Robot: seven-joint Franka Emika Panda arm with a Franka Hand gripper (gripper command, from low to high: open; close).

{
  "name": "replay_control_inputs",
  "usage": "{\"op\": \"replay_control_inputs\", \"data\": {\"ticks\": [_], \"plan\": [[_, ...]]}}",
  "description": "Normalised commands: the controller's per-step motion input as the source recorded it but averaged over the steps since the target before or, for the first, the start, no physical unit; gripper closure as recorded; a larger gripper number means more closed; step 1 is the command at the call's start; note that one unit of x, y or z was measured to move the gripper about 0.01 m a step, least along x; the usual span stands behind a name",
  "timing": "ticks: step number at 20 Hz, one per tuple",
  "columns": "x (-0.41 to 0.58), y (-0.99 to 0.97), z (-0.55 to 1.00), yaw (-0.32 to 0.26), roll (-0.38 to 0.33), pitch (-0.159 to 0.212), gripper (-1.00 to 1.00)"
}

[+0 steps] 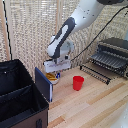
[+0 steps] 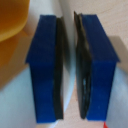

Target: Gently stretch your hand towards the oven tray's handle, obtaining a firm grip, and draw it cautiously out of the oven. Transition your grip to the hot dog bowl, gingerly seizing the edge, and elevate it from the surface. Hover the bowl over the tray, delicately lower it, and temper your grip, establishing the bowl's equilibrium.

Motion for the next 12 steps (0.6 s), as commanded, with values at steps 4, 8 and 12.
{"op": "replay_control_inputs", "data": {"ticks": [4, 8, 12], "plan": [[0.126, -0.12, 0.37, -0.059, 0.018, 0.097, 1.0], [0.172, -0.16, 0.7, -0.062, 0.038, 0.138, 1.0], [0.259, -0.18, 0.8, -0.106, 0.036, 0.143, 1.0]]}}
